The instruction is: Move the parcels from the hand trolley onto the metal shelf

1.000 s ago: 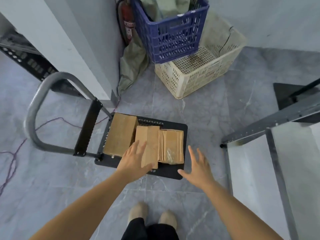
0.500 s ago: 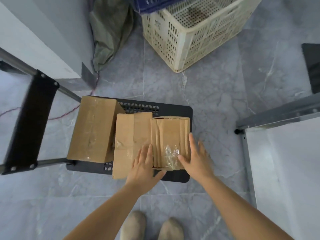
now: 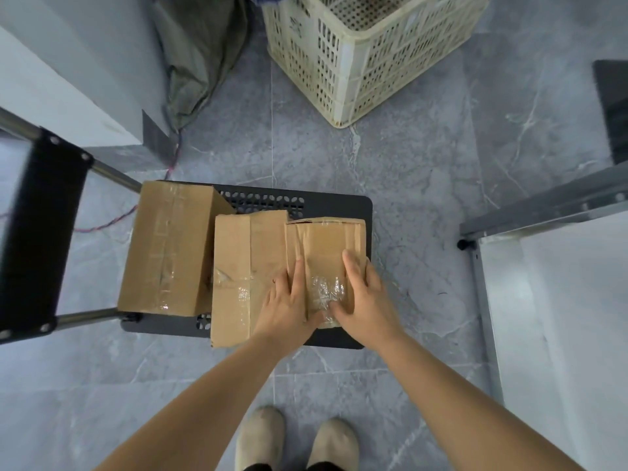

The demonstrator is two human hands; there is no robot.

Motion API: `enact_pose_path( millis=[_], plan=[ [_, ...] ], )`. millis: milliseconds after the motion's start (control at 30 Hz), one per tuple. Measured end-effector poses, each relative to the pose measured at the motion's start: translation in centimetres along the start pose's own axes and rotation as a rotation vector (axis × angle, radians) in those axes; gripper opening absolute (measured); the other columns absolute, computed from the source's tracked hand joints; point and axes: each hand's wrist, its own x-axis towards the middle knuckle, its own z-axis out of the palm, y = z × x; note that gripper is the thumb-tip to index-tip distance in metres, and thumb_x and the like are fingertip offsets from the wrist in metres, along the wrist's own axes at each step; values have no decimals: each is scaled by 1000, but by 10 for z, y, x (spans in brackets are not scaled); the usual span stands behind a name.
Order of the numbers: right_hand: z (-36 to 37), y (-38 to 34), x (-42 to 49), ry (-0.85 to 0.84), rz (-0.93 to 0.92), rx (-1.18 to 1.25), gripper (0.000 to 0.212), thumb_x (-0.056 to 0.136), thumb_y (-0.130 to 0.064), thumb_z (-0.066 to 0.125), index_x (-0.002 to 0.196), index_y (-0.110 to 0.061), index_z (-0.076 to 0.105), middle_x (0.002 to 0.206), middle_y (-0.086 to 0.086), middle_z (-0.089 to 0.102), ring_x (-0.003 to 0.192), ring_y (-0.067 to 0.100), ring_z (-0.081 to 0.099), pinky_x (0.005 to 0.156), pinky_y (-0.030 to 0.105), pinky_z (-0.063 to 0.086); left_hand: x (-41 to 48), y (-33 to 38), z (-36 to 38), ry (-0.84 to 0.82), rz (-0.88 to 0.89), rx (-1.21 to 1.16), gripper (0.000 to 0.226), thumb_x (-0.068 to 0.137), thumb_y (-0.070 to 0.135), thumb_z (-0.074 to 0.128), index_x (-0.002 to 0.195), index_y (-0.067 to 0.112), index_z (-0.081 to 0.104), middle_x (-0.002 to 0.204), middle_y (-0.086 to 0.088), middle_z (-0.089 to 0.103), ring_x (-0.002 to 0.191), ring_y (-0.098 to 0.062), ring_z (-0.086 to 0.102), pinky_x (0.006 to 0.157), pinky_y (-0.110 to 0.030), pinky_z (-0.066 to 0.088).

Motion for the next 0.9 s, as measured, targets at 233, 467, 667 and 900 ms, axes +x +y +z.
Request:
enact_pose_path(
  millis=[233, 467, 667, 900],
  plan=[
    [-7, -13, -14, 71, 20, 77, 92, 83, -36, 63, 149, -33, -1, 153, 7, 18, 134, 25, 33, 102, 37, 39, -9, 8, -13, -1, 3, -165, 88, 91, 15, 54, 148, 19, -12, 139, -15, 15, 112, -33, 48, 97, -41, 47],
    [-58, -49, -46, 117, -1, 155, 93, 83, -36, 64, 148, -36, -3, 151, 9, 20, 131, 23, 37, 98, 32, 40, -41, 43, -56, 73, 37, -174, 95, 89, 25, 60, 148, 18, -14, 137, -14, 15, 120, -30, 41, 103, -33, 38],
    [-143, -103, -92, 196, -50, 129, 95, 82, -38, 65, 147, -37, -4, 151, 6, 20, 129, 22, 39, 96, 32, 45, -98, 105, -129, 145, 92, -183, 100, 88, 32, 62, 147, 25, -19, 140, -11, 13, 121, -28, 45, 105, -36, 41],
    [-252, -173, -170, 359, -110, 234, 87, 85, -39, 62, 149, -34, 4, 147, 8, 26, 131, 20, 36, 97, 22, 32, -189, 193, -221, 302, 198, -188, 104, 87, 30, 63, 146, 11, -20, 142, -11, 12, 116, -27, 49, 93, -28, 46]
  ],
)
